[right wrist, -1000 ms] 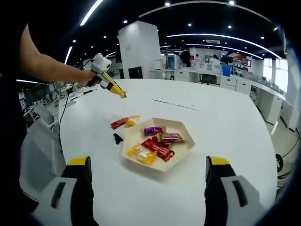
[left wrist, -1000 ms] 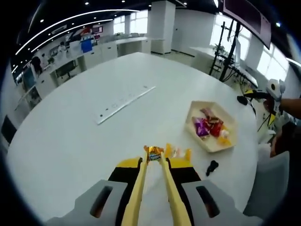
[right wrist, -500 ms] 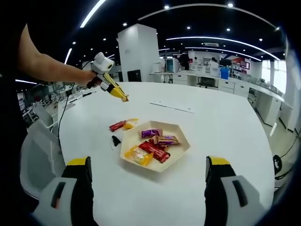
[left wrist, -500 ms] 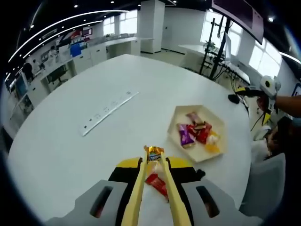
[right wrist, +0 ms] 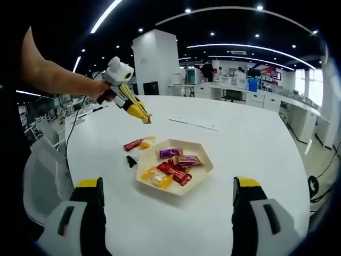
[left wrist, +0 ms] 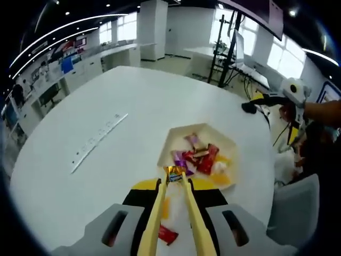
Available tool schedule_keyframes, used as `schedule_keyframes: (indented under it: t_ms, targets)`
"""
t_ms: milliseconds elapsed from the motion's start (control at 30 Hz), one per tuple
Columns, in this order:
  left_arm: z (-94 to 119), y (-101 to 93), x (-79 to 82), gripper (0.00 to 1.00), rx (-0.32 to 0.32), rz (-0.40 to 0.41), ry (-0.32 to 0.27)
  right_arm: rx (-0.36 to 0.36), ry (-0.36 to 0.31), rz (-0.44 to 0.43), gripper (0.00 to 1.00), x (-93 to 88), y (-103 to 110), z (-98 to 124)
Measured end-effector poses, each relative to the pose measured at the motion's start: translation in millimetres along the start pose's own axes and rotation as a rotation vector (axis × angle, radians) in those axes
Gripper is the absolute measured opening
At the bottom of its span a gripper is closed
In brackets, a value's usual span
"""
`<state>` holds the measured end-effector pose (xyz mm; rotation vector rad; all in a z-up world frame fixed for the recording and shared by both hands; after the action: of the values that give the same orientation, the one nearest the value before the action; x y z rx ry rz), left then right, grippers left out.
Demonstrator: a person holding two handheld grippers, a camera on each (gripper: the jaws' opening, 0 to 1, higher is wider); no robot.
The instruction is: Place the target food into the container with the food tongs after gripping and lifting it, then release it inside without dropping or visibly crushing the food.
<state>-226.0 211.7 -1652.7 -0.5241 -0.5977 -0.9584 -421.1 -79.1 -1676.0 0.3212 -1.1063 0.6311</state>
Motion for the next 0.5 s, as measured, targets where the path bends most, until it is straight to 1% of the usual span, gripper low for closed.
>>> schedule_keyframes:
  t_ms: [267,500]
  targets:
    - [-9.6,-20.9,6.6,0.17,-0.043,-0.023,0.003,-0.003,0.002,-0.001,1.0,-1.0,1.6,3.4]
    - [-15.7,-33.2,10.5,0.17,-0.065,-0.033,0.009,-0.008,0.003,0.001,1.0,-0.8,1.5,6.0]
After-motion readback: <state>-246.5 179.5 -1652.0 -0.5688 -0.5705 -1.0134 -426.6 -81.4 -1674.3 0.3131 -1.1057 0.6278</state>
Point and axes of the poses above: the point that each gripper's makers call its tool centre point, and the gripper's own axes: z roughly backward along the fingers, y roughly to its left, x roughly out of its top, the point moved 9 cm from there along z, roughly backward along the fingers, and after that the axes turned 7 degrees about z, right-handed, at the moved point
